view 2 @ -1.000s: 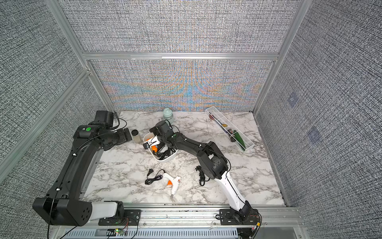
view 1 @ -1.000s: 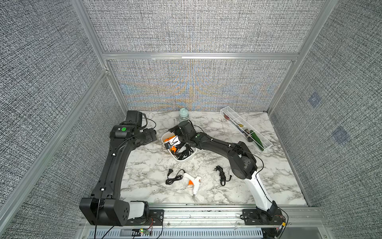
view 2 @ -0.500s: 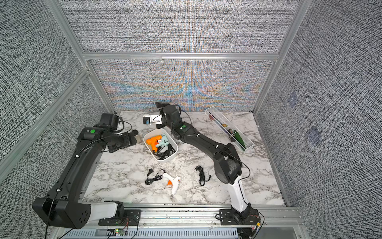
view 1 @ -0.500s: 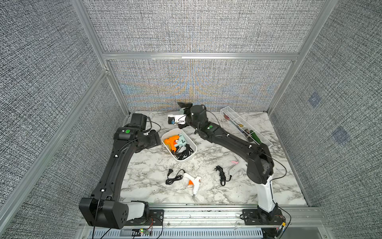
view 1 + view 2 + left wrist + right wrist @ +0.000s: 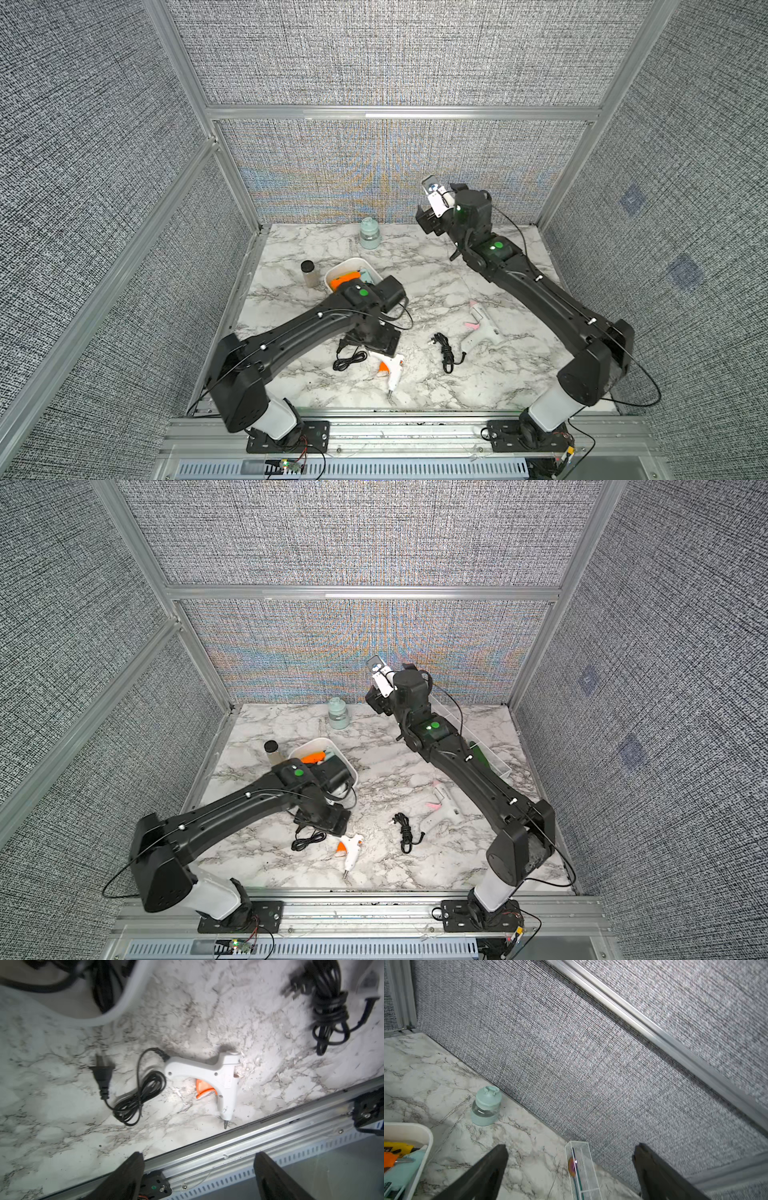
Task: Put the hot melt glue gun into the storage box
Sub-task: Place the hot melt adhesive gun in the storage box, then pick up the hot melt adhesive gun from the center of the board.
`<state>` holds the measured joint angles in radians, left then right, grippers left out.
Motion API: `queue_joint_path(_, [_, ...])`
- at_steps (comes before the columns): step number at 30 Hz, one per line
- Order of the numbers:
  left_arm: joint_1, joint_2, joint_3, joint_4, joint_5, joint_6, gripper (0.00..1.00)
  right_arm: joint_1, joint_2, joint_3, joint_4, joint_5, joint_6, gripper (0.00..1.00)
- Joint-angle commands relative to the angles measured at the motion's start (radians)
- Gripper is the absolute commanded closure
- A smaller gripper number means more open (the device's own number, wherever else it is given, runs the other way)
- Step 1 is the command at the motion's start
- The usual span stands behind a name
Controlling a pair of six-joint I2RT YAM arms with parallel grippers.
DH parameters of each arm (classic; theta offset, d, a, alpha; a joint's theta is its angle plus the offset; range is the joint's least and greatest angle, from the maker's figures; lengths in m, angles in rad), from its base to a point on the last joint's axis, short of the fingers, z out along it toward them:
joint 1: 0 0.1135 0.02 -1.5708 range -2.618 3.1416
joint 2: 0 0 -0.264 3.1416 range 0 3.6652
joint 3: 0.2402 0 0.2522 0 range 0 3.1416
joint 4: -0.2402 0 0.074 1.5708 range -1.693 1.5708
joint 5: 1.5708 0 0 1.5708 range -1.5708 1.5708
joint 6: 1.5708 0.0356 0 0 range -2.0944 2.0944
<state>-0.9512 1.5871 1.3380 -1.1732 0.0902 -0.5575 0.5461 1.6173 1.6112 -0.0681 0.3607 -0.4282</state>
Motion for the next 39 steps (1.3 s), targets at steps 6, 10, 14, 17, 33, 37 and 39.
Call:
queue_joint_path(6, [-0.085,0.234,0.104,0.005,0.047,0.054,0.12,-0.063,-0.106,-0.101,-0.065,0.048,0.177,0.01])
queue_joint_path(10, [-0.083,0.303,0.14,0.012,0.062,0.063,0.15,-0.081,-0.146,-0.149,-0.065,0.038,0.178,0.02])
queue_joint_path(14, [-0.07,0.35,0.155,0.035,0.108,0.082,0.2,-0.098,-0.166,-0.173,-0.065,0.028,0.177,0.02])
queue_joint_path(17, [-0.061,0.396,0.17,0.039,0.124,0.097,0.22,-0.108,-0.173,-0.184,-0.065,0.021,0.179,0.02])
queue_joint_path(33, [-0.047,0.551,0.247,-0.011,-0.024,0.246,0.38,-0.147,-0.221,-0.226,-0.068,0.005,0.172,0.02])
queue_joint_path(37, [-0.047,0.551,0.235,-0.01,-0.002,0.249,0.47,-0.15,-0.22,-0.229,-0.066,0.005,0.177,0.03])
queue_joint_path(39, [-0.047,0.547,0.231,-0.014,-0.001,0.249,0.53,-0.152,-0.218,-0.228,-0.063,0.006,0.182,0.03])
